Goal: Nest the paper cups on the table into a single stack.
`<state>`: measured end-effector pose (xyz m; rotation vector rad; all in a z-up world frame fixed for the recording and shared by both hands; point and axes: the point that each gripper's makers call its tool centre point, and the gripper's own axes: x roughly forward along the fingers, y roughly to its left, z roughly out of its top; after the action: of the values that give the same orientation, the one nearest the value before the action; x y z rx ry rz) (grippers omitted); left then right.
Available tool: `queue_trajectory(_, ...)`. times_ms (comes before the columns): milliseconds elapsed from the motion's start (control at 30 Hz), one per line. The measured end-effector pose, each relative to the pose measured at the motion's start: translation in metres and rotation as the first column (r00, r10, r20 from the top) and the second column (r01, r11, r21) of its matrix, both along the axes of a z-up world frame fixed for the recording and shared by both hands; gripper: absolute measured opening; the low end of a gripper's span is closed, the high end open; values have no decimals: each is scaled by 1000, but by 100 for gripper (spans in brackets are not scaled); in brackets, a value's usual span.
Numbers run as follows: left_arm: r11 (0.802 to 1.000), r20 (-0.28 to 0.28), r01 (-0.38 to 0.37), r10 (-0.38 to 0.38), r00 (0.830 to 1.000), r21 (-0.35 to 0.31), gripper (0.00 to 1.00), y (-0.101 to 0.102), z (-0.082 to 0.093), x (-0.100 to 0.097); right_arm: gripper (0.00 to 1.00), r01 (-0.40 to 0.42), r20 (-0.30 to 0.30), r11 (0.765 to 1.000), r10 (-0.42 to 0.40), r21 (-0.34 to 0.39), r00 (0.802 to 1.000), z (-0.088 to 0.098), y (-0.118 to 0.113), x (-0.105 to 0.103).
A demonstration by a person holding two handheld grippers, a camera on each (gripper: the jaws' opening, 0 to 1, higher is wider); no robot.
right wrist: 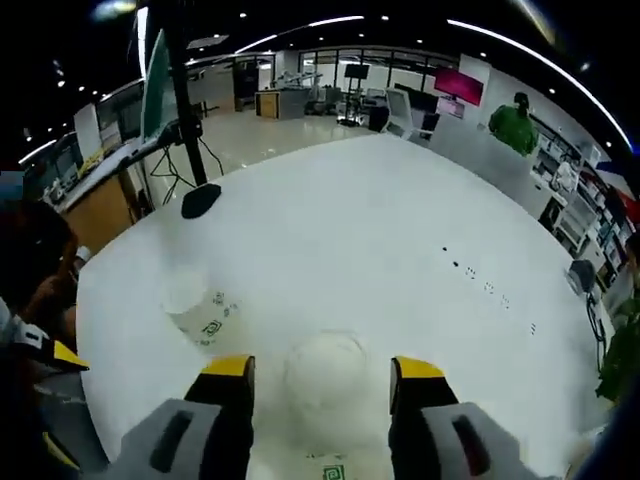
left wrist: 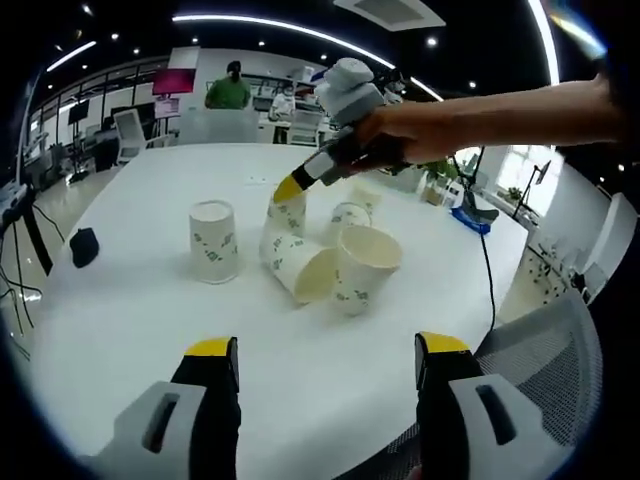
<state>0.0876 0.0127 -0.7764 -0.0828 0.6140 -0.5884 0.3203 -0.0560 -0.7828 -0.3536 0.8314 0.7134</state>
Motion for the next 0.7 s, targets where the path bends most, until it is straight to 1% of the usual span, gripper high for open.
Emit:
queue_trajectory(67,1000,-3,0,0,1000,0,70,0,-1,0,42,-2,1,1000,2,12,1000,0,3,1)
queue_trajectory(100,1000,-5,0,0,1000,-1,70,0,-1,0,36,-3,1,1000,3,7,1000,-1,3,3)
queue_trajectory(133,1000,-6,0,0,1000,-1,70,0,-1,0,36,-6,6,1000,6,-10,1000,-3,2,4)
queue_trajectory(200,1000,-8,0,0,1000,-1,70,1,-1,0,35,-13,4,1000,13,-2,1000,-2,4,4)
queue_trajectory(333,1000,-12,4,-4,1000,-2,70,0,-3,1,35,-42,11,999,42,-20,999,-2,3,4)
queue_trajectory(367,1000,-12,6,-6,1000,-2,70,0,-3,1,35,-47,15,999,48,-25,999,-2,3,1)
queue_trajectory(467,1000,-12,11,-11,1000,-1,70,-1,-3,0,34,-43,17,999,43,-19,999,2,0,1)
queue_trajectory(500,1000,-11,12,-12,1000,0,70,-1,-3,0,34,-34,23,999,34,-3,999,6,-1,1)
queue_trajectory(567,1000,-10,10,-10,1000,-2,70,0,-2,0,34,-30,35,1000,30,5,999,11,-3,4)
queue_trajectory(600,1000,-9,5,-5,1000,-5,70,0,-1,1,34,-25,43,1000,24,15,999,20,-6,3)
queue_trajectory(700,1000,-6,-13,13,1000,-21,70,3,3,3,34,-3,51,998,0,70,999,35,-7,1)
